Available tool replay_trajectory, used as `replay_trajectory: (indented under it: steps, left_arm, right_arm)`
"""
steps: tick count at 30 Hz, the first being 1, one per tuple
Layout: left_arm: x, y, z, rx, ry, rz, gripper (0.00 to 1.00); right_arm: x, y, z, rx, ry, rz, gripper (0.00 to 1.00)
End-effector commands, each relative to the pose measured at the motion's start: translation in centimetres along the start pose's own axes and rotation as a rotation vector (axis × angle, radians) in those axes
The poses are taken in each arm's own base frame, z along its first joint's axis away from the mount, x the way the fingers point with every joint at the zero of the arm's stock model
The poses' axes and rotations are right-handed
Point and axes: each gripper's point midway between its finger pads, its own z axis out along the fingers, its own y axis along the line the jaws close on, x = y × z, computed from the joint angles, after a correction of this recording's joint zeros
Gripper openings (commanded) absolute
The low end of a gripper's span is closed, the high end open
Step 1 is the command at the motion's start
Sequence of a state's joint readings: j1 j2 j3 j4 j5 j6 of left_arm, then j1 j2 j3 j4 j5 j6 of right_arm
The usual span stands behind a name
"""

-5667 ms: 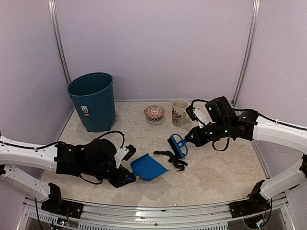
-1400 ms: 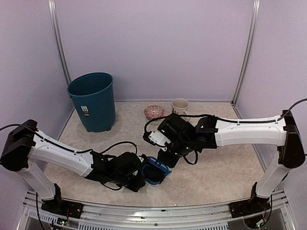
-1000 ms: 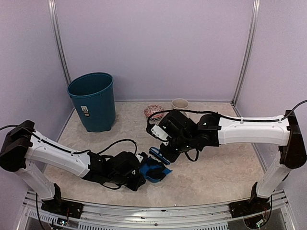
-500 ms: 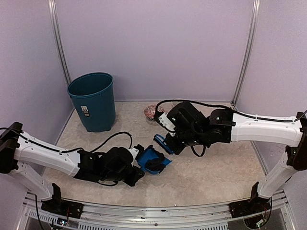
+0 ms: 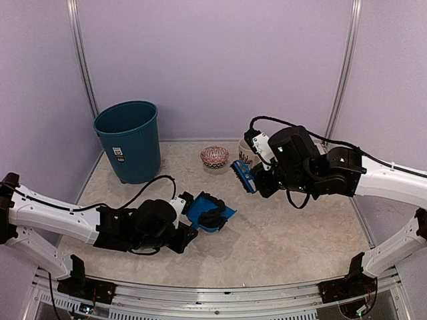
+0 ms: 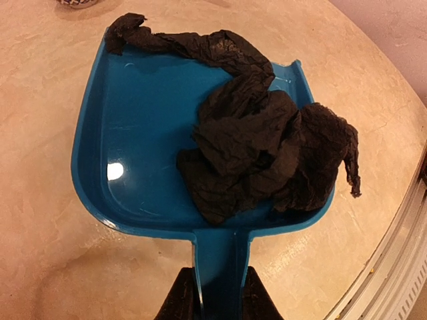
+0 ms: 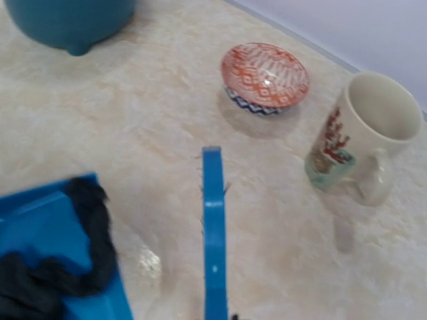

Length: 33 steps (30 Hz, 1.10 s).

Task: Sweep away the paper scraps from the table
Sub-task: Sweep the paper scraps into the dustpan, then dump the paper scraps in the dustpan into the trash bin.

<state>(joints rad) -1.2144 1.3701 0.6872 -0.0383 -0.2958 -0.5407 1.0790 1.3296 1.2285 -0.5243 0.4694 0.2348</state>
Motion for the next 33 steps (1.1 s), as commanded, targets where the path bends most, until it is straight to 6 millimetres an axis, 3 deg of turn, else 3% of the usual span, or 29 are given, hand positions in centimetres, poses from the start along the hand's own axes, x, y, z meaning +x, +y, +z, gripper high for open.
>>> replay_trajectory:
  steps: [1, 6, 13, 22, 28, 33]
  left_arm:
    - [-2.6, 0.0, -1.6, -0.021, -0.059, 0.006, 0.00]
    - [-4.8, 0.6, -2.8, -0.054, -0.066, 0.011, 0.00]
    - [-10.2, 2.7, -5.9, -0.076, -0.090, -0.016, 0.00]
    - [-17.4, 6.6, -11.6, -0.180, -0.140, -0.008, 0.00]
    - [-20.7, 9.9, -14.4, -0.274, -0.181, -0.017, 0.00]
    - [-22.7, 13.9, -16.9, -0.405, -0.220, -0.041, 0.00]
  right_arm:
    - [0.5, -1.5, 0.1, 0.026, -0.024, 0.062, 0.00]
    - [1.8, -2.0, 0.6, 0.022, -0.007, 0.082, 0.00]
    - [3.5, -2.2, 1.8, 0.014, 0.020, 0.094, 0.00]
    - [4.5, -1.7, 2.6, -0.015, 0.030, 0.101, 0.00]
    - [4.9, -1.4, 2.9, -0.030, 0.032, 0.101, 0.00]
    - [5.0, -1.0, 3.1, -0.049, 0.036, 0.098, 0.00]
